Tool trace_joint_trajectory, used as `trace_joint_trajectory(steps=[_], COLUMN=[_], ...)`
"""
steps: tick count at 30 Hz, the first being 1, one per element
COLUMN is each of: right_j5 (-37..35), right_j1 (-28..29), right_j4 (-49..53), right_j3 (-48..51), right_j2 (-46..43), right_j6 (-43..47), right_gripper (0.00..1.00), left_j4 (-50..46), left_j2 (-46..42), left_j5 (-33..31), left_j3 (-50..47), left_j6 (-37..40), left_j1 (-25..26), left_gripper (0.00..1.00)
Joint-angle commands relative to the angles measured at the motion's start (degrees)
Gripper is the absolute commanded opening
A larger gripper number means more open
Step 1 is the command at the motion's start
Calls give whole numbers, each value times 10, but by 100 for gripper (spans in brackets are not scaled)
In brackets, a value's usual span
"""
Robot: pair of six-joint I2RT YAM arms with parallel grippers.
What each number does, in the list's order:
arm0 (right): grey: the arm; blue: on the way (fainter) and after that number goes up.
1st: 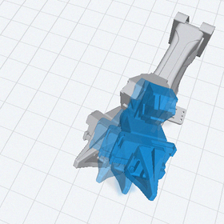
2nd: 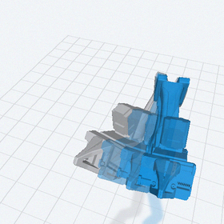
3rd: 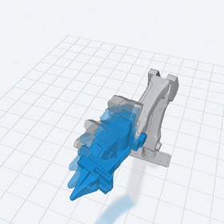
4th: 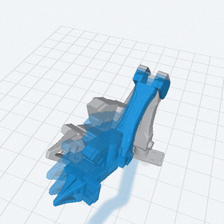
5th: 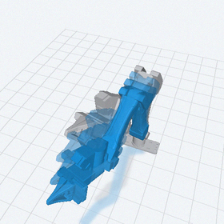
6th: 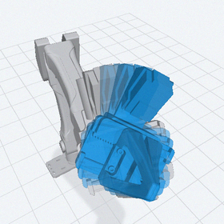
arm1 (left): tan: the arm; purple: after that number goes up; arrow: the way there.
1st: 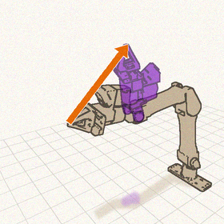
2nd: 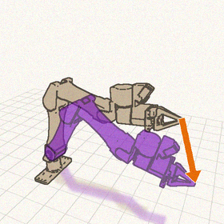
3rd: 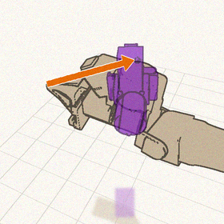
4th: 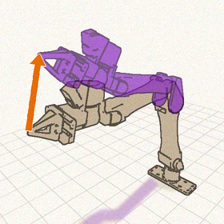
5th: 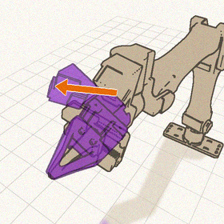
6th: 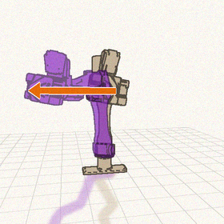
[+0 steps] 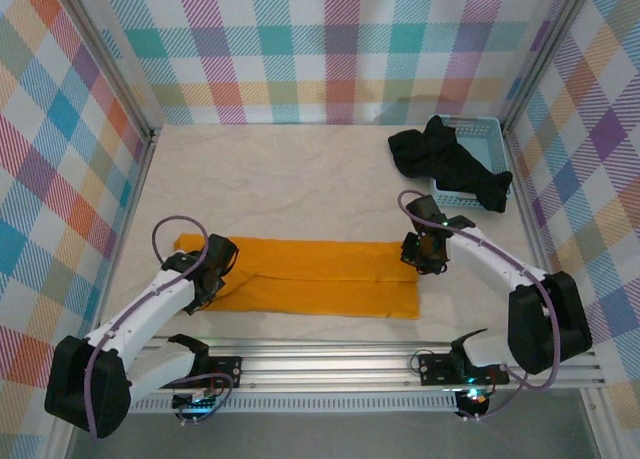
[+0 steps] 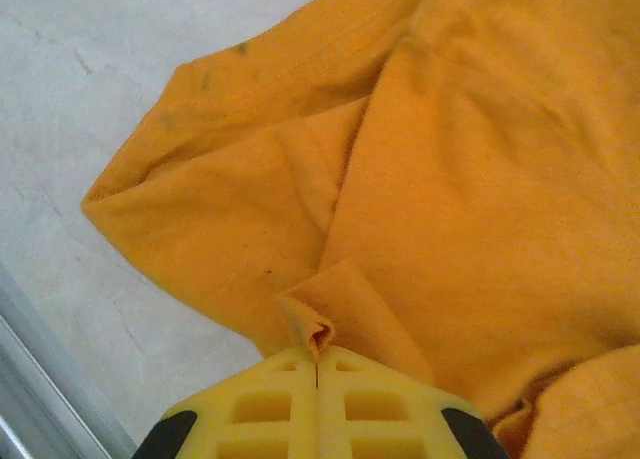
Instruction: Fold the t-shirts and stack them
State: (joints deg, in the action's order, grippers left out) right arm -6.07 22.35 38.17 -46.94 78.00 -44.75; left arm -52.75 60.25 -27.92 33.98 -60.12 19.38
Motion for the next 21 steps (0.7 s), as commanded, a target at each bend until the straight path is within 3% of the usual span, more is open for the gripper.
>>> trace_joint_trajectory(steps=[1, 8, 13, 19, 21], right_j5=[6, 0, 3, 4, 3], right_j1=[9, 12, 12, 12, 12], right_j4=[-3, 3, 1, 3, 5], right_j3=[-20, -17, -16, -16, -16], right_j2=[6, -4, 1, -7, -9], right_j6=[-3, -3, -2, 4, 5], right_gripper=[23, 24, 24, 24, 24], left_j4=[14, 47, 62, 76, 67], left_j2=[24, 96, 119, 93, 95], left_j5=[4, 14, 12, -23, -17], left_j3=[2, 16, 16, 28, 37], left_j6=[-8, -8, -7, 55, 69], left_j1=[-28, -50, -61, -88, -103], left_gripper=[2, 3, 24, 22, 29])
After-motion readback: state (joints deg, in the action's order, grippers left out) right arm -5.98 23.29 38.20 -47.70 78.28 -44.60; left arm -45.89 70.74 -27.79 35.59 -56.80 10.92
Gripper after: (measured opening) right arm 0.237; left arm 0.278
